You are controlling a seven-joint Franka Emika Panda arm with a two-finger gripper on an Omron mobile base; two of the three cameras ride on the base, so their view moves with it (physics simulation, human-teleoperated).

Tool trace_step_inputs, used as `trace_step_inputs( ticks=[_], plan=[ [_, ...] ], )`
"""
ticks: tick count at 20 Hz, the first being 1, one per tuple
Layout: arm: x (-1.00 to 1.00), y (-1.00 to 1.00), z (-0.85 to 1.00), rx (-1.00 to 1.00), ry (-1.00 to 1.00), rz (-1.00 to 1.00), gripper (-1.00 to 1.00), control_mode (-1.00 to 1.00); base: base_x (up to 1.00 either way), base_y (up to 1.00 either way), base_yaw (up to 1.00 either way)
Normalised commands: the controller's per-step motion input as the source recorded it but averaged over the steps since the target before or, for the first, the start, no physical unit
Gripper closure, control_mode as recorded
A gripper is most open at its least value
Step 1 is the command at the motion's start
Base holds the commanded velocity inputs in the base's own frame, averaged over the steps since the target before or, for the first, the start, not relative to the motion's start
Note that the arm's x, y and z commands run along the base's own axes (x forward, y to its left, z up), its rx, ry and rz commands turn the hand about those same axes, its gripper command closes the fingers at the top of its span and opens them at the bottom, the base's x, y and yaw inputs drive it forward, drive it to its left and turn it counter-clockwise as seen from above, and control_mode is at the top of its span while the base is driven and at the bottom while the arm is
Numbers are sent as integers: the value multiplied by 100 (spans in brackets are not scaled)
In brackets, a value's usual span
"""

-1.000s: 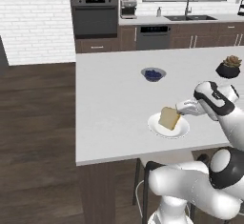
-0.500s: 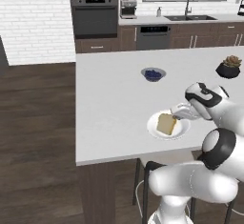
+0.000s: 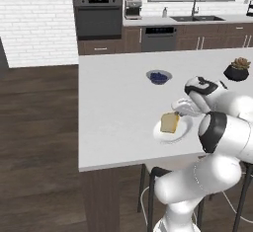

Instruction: Start the toaster. Once the lever pops up, take the bread to the plate on the dining counter.

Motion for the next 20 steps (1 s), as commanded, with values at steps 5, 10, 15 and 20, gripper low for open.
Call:
trace_step_inputs(
  ticks=[5, 10, 15, 20],
  plan=[
    [16, -5, -13, 0, 0, 0, 100, -100, 0, 0, 0],
    [0, -11, -19, 0, 3, 0, 100, -100, 0, 0, 0],
    [0, -12, -21, 0, 5, -1, -100, -100, 0, 0, 0],
    [-1, -7, -7, 0, 3, 0, -100, -100, 0, 0, 0]
  ],
)
